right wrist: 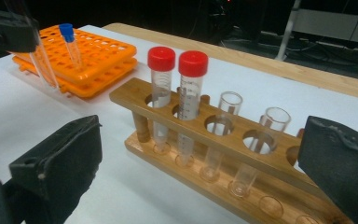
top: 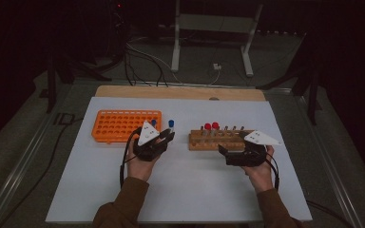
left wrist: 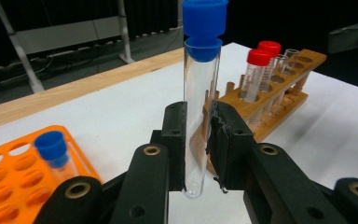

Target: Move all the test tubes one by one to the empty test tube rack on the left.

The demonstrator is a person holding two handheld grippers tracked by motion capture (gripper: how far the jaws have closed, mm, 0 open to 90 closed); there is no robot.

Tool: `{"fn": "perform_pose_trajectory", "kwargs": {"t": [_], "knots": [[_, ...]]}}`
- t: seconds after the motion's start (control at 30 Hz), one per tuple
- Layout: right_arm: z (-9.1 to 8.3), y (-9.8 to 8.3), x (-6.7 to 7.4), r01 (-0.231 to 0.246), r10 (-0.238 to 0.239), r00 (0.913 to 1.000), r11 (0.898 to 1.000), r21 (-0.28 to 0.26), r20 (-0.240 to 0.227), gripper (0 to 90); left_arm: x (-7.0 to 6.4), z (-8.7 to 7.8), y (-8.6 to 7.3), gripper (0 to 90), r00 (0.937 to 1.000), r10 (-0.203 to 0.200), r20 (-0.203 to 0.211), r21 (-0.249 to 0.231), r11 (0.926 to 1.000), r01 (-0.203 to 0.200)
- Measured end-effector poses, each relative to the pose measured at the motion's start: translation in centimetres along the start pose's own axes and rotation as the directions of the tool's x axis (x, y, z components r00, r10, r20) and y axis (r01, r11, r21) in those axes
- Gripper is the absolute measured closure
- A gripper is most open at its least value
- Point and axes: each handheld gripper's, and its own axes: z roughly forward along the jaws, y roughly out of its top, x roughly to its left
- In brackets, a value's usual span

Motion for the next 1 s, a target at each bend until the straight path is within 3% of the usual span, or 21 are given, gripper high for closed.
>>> {"fn": "perform_pose_trajectory", "kwargs": {"t": [0.5, 0.77, 1.0], "knots": [[-0.8, -0.7, -1.2, -0.023, 0.024, 0.9994, 1.000, -0.016, 0.024, 0.0, 2.4, -1.6, -0.2, 76.6, 0.9968, -0.017, -0.079, -0.003, 0.9999, 0.017], [-1.0, -0.7, -1.4, -0.033, 0.033, 0.9991, 0.999, -0.025, 0.027, 0.0, 4.3, -2.2, -0.7, 76.6, 0.9897, -0.032, -0.139, 0.002, 0.9995, 0.033], [-1.0, -0.7, -1.5, -0.033, 0.034, 0.9991, 0.999, -0.023, 0.025, 0.0, 5.5, -1.3, -1.2, 76.6, 0.9821, -0.046, -0.183, 0.014, 0.9987, 0.049]]}}
